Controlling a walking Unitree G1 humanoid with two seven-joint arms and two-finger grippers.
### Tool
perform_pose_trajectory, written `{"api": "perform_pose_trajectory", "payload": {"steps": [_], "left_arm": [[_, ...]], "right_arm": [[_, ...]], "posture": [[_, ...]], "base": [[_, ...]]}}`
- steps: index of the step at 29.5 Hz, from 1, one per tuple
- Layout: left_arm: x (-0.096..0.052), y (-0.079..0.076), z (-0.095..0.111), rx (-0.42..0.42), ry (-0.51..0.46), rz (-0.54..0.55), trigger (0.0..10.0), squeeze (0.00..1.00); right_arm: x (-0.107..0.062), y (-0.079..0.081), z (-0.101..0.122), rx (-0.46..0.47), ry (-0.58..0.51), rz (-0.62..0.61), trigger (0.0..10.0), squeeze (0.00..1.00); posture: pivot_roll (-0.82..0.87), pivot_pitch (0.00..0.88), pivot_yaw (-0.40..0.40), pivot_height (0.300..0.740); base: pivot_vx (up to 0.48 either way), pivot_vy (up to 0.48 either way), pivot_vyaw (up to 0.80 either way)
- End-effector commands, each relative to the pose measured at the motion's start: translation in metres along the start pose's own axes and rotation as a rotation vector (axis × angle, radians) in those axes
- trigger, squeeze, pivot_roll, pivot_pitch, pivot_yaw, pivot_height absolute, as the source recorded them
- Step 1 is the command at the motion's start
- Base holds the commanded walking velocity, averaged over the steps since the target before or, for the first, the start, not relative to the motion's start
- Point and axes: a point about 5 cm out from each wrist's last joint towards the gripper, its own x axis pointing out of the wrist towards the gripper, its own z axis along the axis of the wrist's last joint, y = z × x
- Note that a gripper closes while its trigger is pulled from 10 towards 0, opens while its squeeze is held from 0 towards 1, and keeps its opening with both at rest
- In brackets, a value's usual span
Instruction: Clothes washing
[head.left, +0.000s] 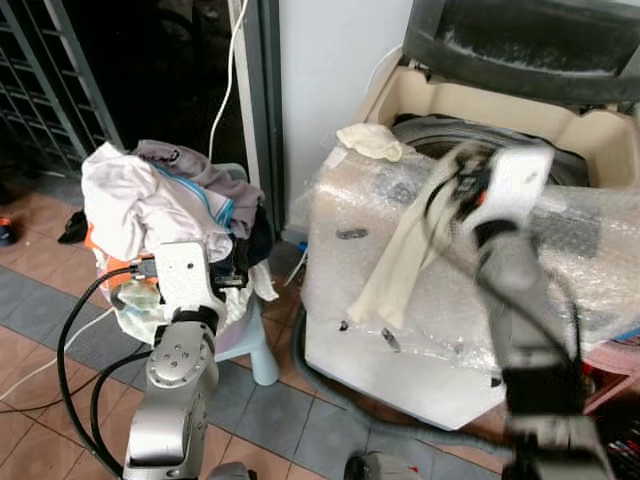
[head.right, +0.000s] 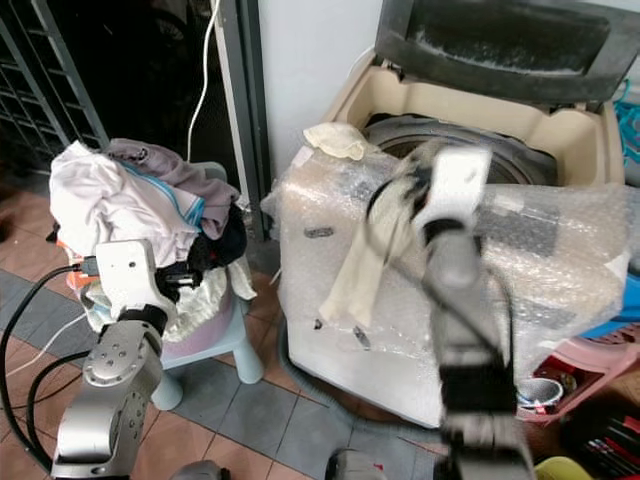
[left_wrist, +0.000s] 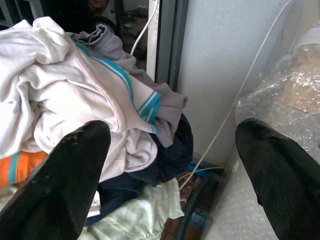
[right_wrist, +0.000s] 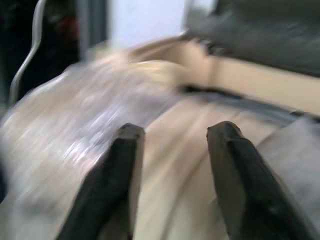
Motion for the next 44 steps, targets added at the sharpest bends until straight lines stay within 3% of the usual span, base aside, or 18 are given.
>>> {"api": "perform_pose_trajectory", "payload": {"steps": [1, 5, 6, 7, 8, 9, 14, 25, 36, 40, 42, 43, 44], "left_arm": [[0.003, 0.000, 0.002, -0.003, 0.002, -0.002, 10.0, 0.00], [0.005, 0.000, 0.003, -0.003, 0.001, -0.005, 10.0, 0.00], [0.005, 0.000, 0.003, -0.003, 0.001, -0.005, 10.0, 0.00], [0.006, 0.000, 0.003, -0.003, 0.001, -0.006, 10.0, 0.00], [0.006, 0.000, 0.003, -0.003, 0.001, -0.006, 10.0, 0.00], [0.006, -0.001, 0.003, -0.003, 0.002, -0.006, 10.0, 0.00], [0.007, 0.000, 0.003, -0.004, 0.002, 0.005, 10.0, 0.00], [0.006, 0.000, 0.003, -0.008, 0.002, 0.010, 10.0, 0.00], [0.004, 0.000, 0.002, -0.007, 0.013, 0.003, 10.0, 0.00], [0.004, 0.000, 0.003, -0.004, 0.014, 0.003, 10.0, 0.00], [0.004, 0.000, 0.003, -0.003, 0.013, 0.002, 10.0, 0.00], [0.004, 0.000, 0.003, -0.003, 0.014, 0.002, 10.0, 0.00], [0.004, 0.000, 0.003, -0.003, 0.014, 0.002, 10.0, 0.00]], "right_arm": [[-0.002, 0.008, 0.008, -0.036, -0.033, 0.073, 10.0, 1.00], [-0.004, 0.010, -0.004, -0.017, 0.059, 0.078, 10.0, 0.90], [-0.004, 0.010, -0.005, -0.025, 0.077, 0.081, 2.7, 0.71], [-0.002, 0.008, -0.007, -0.035, 0.097, 0.063, 0.0, 0.31], [-0.002, 0.008, -0.007, -0.035, 0.097, 0.063, 0.0, 0.31], [0.002, 0.003, -0.009, -0.062, 0.127, 0.029, 0.0, 0.00], [0.005, -0.003, -0.012, -0.103, 0.158, -0.005, 0.0, 0.00], [0.006, 0.003, -0.016, -0.230, 0.182, 0.014, 0.0, 0.00], [0.006, 0.001, -0.019, -0.236, 0.202, 0.003, 0.0, 0.00], [0.031, -0.014, 0.014, -0.250, 0.082, -0.020, 0.0, 0.00], [0.044, -0.021, 0.036, -0.240, 0.013, -0.034, 0.0, 0.00], [0.053, -0.025, 0.057, -0.280, -0.059, -0.031, 0.0, 0.00], [0.053, -0.025, 0.057, -0.280, -0.059, -0.031, 0.0, 0.00]], "posture": [[-0.04, 0.021, -0.006, 0.740], [-0.04, 0.014, 0.003, 0.740], [-0.05, 0.016, 0.004, 0.740], [-0.05, 0.014, 0.004, 0.740], [-0.05, 0.014, 0.004, 0.740], [-0.04, 0.013, 0.003, 0.740], [-0.04, 0.011, -0.001, 0.740], [-0.04, 0.012, -0.004, 0.740], [-0.04, 0.017, 0.000, 0.740], [-0.03, 0.028, 0.002, 0.740], [-0.03, 0.028, 0.002, 0.740], [-0.03, 0.029, 0.003, 0.740], [-0.03, 0.029, 0.003, 0.740]], "base": [[0.000, 0.000, 0.00], [0.000, 0.000, 0.00], [0.000, 0.000, 0.00], [0.000, 0.000, 0.00], [0.000, 0.000, 0.00], [0.000, 0.000, 0.00], [0.000, 0.000, 0.00], [0.000, 0.000, 0.00], [0.000, 0.000, 0.00], [0.000, 0.000, 0.00], [0.000, 0.000, 0.00], [0.000, 0.000, 0.00], [0.000, 0.000, 0.00]]}}
